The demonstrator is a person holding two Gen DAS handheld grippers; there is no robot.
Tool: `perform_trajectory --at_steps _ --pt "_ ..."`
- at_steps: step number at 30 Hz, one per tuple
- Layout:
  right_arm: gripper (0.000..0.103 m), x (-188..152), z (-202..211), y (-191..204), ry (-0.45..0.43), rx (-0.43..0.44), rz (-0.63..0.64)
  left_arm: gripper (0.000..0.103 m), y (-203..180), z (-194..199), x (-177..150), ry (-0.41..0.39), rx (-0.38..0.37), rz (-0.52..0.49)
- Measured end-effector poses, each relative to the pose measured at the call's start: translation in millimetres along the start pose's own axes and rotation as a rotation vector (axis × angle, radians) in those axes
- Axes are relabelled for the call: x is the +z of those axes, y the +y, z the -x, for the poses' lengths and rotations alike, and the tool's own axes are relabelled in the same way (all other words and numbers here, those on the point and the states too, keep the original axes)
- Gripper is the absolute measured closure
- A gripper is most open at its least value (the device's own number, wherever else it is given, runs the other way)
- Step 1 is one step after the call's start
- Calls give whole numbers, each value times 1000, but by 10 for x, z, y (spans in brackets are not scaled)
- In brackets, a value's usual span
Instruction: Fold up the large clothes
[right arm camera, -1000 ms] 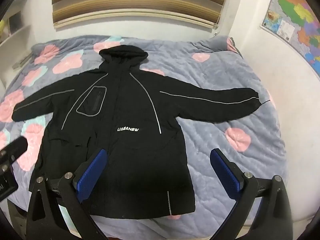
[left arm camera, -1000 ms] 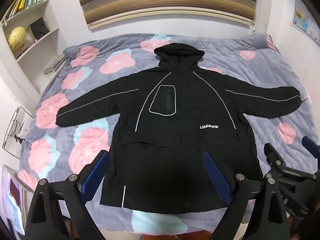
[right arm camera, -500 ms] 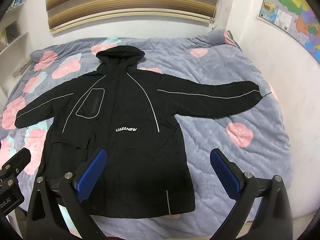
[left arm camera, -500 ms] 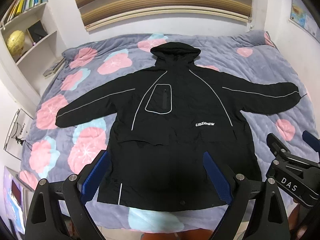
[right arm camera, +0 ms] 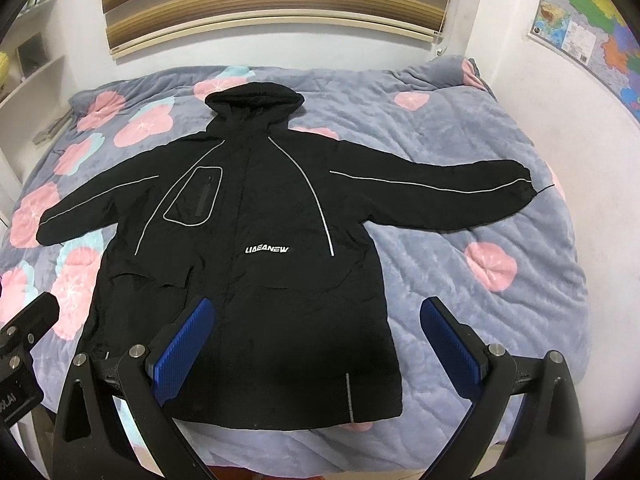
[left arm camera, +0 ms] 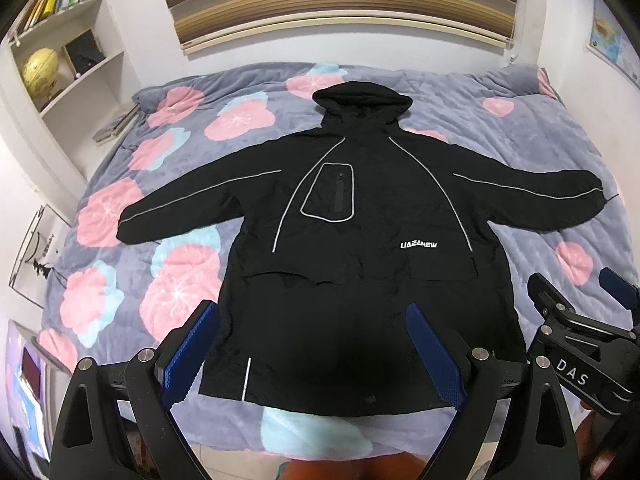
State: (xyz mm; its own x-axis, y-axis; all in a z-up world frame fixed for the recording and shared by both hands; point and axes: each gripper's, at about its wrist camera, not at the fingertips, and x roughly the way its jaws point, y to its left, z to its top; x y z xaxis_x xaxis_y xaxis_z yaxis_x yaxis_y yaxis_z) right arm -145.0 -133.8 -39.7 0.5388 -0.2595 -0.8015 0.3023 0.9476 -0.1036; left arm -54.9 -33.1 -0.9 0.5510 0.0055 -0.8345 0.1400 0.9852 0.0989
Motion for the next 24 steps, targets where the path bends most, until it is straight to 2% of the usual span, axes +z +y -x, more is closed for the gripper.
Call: perform_trajectory --at_steps 5,16,24 --pt "0 -4 17 173 5 -14 4 9 57 3 -19 -3 -4 -2" --pt "0 -27 52 677 25 -39 23 9 621 -81 18 12 -38 21" --pt "0 -64 -3 882 50 -47 19 9 900 -233 18 29 -56 26"
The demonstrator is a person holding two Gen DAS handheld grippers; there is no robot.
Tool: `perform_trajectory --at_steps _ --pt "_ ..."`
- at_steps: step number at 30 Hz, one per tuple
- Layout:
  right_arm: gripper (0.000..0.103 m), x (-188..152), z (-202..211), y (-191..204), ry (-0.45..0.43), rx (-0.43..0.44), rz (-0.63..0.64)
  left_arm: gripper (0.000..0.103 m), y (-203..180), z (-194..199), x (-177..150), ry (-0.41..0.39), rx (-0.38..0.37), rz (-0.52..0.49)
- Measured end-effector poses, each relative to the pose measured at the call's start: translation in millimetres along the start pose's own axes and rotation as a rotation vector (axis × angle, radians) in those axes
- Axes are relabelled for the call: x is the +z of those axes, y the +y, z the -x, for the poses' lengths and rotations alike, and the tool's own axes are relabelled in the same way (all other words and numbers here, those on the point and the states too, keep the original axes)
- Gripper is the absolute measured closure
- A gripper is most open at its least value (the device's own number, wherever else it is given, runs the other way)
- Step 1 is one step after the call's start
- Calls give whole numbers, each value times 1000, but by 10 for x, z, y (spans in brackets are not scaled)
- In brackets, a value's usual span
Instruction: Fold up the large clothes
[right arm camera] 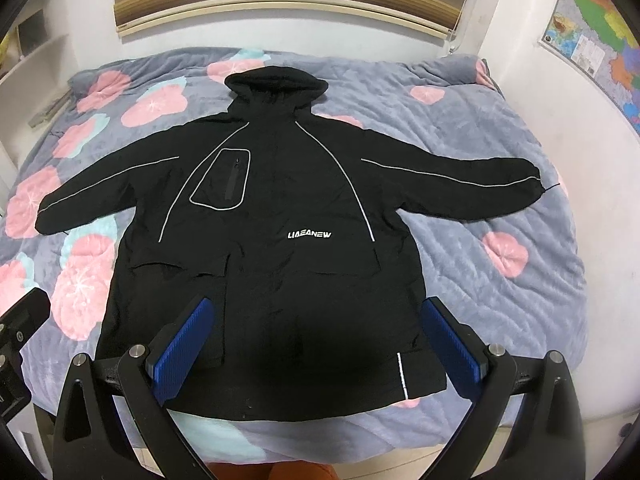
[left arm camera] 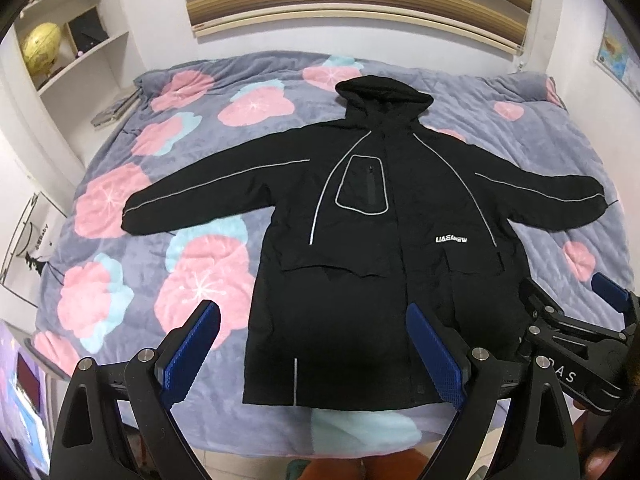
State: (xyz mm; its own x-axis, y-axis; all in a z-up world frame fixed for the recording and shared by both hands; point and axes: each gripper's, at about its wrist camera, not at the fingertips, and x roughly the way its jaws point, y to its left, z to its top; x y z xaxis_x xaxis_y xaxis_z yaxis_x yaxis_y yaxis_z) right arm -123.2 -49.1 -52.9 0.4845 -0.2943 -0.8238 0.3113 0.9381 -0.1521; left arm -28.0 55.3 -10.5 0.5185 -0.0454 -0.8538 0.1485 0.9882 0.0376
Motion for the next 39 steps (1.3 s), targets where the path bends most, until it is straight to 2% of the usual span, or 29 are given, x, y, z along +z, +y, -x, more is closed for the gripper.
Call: perform_trajectory --at_steps 7,15,21,30,34,39 --pt "0 3 -54 5 8 10 -6 9 6 -83 10 6 6 6" --pt "0 247 -183 -267 -17 37 14 9 -254 -68 134 -15 36 26" --pt "0 484 -315 -679 -38 19 21 9 -668 -117 268 -31 16 46" --pt "0 716 -763 -1429 -17 5 -31 9 -1321 -440 497 0 -31 31" --pt "0 843 -1104 -1813 42 -25 -102 9 -1650 -616 666 11 -60 -10" --pt "0 968 -1581 -2392 90 -51 -209 9 -2204 -918 954 12 -84 -110"
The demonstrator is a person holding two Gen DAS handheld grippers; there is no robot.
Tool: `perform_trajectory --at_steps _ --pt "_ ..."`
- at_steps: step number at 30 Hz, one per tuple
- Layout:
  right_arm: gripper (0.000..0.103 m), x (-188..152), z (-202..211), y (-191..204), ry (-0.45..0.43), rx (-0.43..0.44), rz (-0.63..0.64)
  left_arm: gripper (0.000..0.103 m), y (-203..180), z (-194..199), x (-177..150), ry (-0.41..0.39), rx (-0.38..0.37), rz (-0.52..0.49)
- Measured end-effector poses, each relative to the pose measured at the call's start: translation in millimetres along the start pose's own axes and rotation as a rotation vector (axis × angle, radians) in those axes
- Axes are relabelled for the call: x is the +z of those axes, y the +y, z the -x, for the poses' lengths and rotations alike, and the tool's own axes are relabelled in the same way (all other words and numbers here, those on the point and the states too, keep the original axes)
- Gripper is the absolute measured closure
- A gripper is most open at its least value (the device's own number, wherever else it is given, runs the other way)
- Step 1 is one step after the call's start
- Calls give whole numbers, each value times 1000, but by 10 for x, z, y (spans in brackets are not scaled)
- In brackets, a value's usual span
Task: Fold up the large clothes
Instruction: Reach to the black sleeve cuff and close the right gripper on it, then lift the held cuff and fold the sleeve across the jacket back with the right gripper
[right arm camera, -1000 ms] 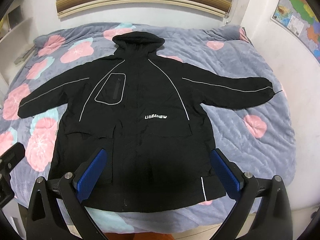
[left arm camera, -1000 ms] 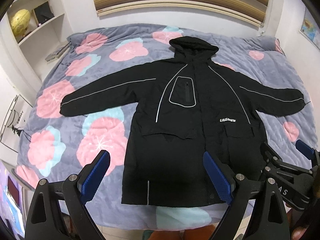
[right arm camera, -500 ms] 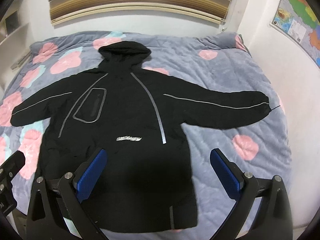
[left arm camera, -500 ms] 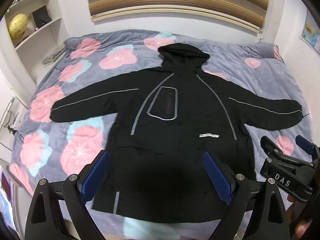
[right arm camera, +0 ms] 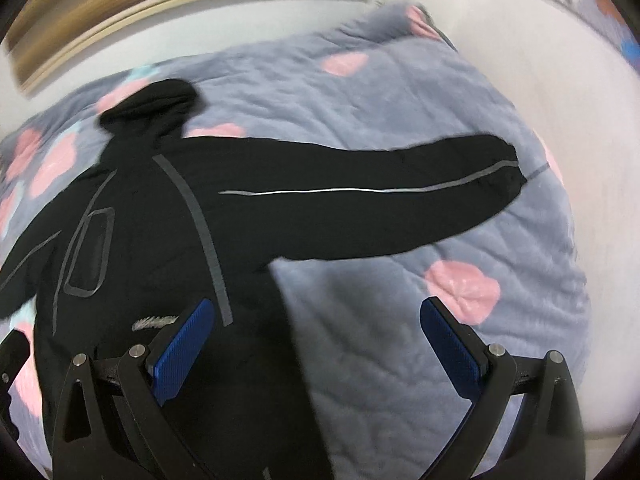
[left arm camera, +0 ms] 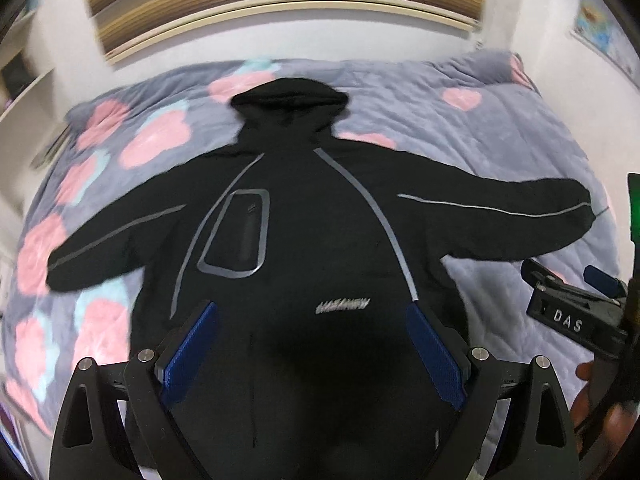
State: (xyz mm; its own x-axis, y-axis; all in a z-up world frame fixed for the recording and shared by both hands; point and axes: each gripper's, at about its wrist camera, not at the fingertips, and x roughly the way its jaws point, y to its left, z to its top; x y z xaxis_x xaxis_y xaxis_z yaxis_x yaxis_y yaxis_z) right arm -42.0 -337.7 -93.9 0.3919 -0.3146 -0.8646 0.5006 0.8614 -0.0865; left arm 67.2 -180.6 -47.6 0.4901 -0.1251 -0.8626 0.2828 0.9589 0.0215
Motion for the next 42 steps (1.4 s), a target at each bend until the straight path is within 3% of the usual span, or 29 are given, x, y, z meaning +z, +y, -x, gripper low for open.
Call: perform_trajectory --at_steps 6,10,13,17,24,26,28,29,32,34,36,38,41,42 --pt "0 347 -526 -931 4 48 -173 9 -537 -616 439 29 -40 -101" --pt "12 636 -792 -1650 -34 -12 -281 9 -876 -1059 692 50 -74 -150" --pt "12 824 -1005 -2251 -53 -55 -388 9 -1128 -1375 870 63 -98 -180" --pt "12 937 -1260 -2729 -61 -49 -485 9 -1466 -1788 1056 82 -127 -220" --pt "12 1070 -1761 -2979 -19 -3 -529 9 -1938 -2309 1197 113 -199 -280" --pt "22 1101 -1955 -2961 17 36 -536 9 -2038 -2431 1188 134 -225 -299" --pt "68 1148 -1999 -2860 22 82 -495 9 -2125 -2569 1179 159 -251 -311" --pt "83 1162 -1953 -2809 10 97 -473 9 -2161 -2631 1171 168 -263 -318" --pt "86 1225 -1610 -2661 -72 126 -409 19 -2268 -2775 1158 196 -304 -336" --pt "88 1251 -1329 -2629 -148 87 -368 33 -2330 -2819 1164 223 -354 -328" --pt "88 1259 -1236 -2678 -173 71 -374 33 -2403 -2839 1165 227 -396 -317" --pt "88 1239 -1390 -2741 -133 73 -396 33 -2467 -2896 1138 234 -401 -322" --pt "88 1147 -1902 -2759 -5 27 -418 34 -2568 -3302 1006 351 -343 -342" --pt "88 1121 -2035 -2762 18 1 -418 34 -2575 -3327 981 337 -337 -358"
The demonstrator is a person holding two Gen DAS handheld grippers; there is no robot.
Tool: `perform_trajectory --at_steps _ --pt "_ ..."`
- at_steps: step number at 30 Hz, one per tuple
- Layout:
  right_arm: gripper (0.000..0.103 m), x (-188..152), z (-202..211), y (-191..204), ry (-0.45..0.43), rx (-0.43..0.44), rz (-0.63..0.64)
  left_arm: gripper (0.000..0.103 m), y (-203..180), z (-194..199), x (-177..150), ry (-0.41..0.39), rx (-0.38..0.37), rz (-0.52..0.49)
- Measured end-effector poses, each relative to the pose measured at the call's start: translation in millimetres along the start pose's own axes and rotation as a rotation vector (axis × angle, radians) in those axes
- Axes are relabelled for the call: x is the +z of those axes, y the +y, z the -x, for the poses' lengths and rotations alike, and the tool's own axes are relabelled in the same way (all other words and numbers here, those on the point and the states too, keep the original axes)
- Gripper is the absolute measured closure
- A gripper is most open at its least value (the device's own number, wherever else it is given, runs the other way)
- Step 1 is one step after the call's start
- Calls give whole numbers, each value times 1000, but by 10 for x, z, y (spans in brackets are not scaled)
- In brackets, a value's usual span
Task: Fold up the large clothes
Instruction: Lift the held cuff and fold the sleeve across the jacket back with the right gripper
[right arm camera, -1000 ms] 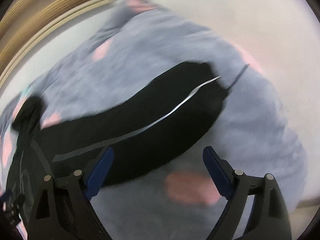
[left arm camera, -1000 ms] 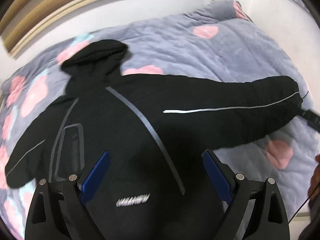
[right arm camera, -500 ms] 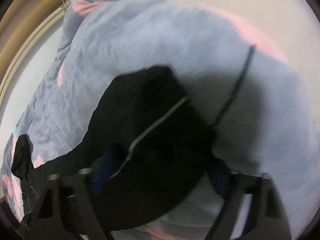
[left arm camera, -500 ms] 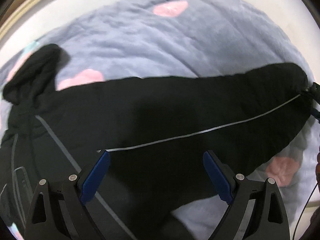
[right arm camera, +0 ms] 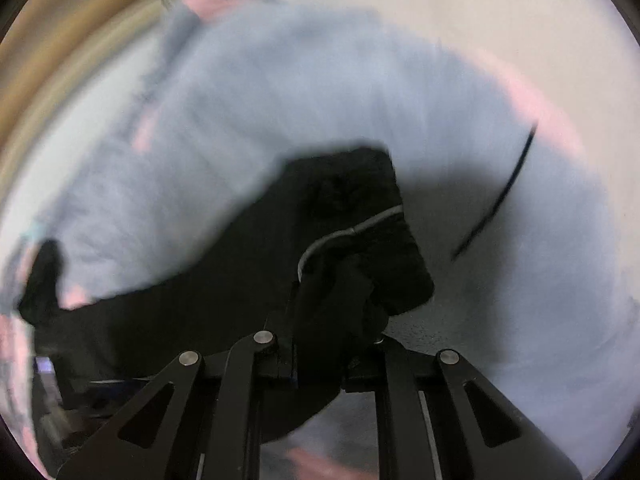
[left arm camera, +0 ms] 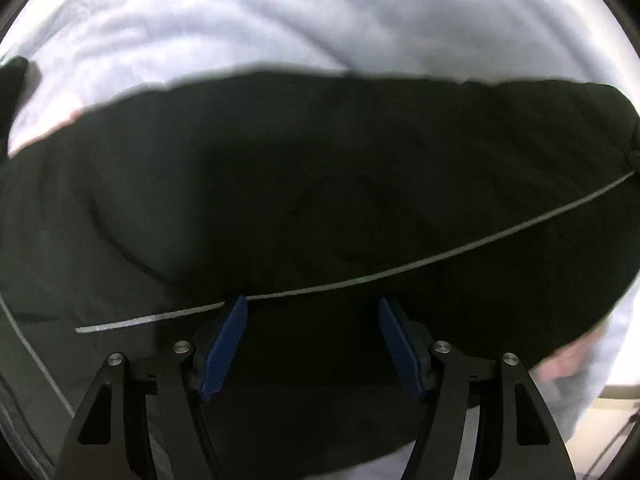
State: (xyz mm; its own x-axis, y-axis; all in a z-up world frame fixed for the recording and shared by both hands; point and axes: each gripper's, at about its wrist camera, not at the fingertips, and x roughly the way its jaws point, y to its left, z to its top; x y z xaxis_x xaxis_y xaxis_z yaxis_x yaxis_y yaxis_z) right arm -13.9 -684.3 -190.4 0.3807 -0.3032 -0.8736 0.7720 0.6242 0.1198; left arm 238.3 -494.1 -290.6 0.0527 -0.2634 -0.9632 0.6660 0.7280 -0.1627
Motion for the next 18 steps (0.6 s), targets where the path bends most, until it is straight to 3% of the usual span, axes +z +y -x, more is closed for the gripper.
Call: perform_trajectory --at_steps 3,8,12,18 --pt "88 -1 -132 -52 26 -7 -32 33 -19 107 -68 -22 -12 -45" --pt "88 13 228 259 -20 -2 66 33 237 537 -343 -74 -61 -8" --pt "88 -68 517 673 -58 46 149 33 602 960 -666 -135 -49 51" --pt "88 -334 818 1662 -56 181 304 33 1175 1524 -1163 -200 22 145"
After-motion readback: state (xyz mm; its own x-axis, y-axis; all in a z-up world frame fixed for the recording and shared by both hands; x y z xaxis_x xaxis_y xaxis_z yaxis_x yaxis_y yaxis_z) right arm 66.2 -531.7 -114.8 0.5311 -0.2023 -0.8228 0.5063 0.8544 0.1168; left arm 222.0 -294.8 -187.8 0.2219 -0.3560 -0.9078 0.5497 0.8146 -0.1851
